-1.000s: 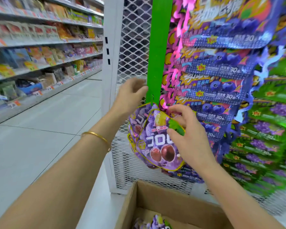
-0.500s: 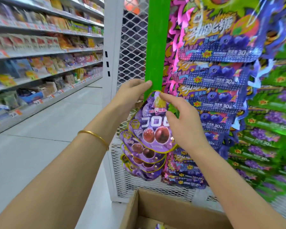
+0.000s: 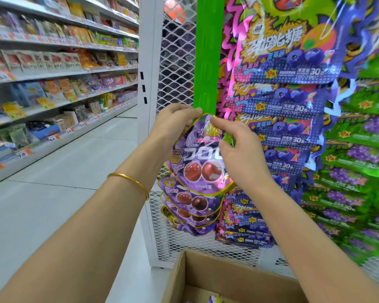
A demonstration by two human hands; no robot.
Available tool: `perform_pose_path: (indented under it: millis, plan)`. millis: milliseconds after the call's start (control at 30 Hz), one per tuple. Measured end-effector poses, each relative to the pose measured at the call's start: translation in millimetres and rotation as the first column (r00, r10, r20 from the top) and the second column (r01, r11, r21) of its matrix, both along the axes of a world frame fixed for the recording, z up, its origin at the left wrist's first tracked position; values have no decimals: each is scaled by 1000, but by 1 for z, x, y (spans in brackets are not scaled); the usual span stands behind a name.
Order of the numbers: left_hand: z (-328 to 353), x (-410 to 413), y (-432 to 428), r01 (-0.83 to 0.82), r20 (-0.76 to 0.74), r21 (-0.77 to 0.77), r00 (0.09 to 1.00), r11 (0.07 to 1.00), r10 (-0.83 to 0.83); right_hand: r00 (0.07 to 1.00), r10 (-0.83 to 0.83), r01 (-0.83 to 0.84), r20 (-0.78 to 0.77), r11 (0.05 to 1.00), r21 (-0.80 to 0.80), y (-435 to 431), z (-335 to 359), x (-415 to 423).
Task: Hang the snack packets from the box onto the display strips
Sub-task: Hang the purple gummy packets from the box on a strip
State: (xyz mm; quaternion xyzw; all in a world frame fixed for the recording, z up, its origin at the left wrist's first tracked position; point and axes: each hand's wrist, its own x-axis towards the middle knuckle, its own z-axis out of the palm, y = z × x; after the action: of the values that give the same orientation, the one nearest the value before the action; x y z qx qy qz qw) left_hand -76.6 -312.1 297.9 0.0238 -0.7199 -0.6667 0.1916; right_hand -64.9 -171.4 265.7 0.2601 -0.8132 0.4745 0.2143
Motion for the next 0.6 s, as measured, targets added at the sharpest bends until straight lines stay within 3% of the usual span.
perform_pose_path:
  millis: [367,600]
  plan:
    - [-3,4,-2,-9,-16,-8,1000,1000,9,993,48,-49,112,999,12,3,-7,4]
    - [-21,13,-4,-61,-62,-127,997,990,54,993,76,-82,92,995,55,0,-38,0]
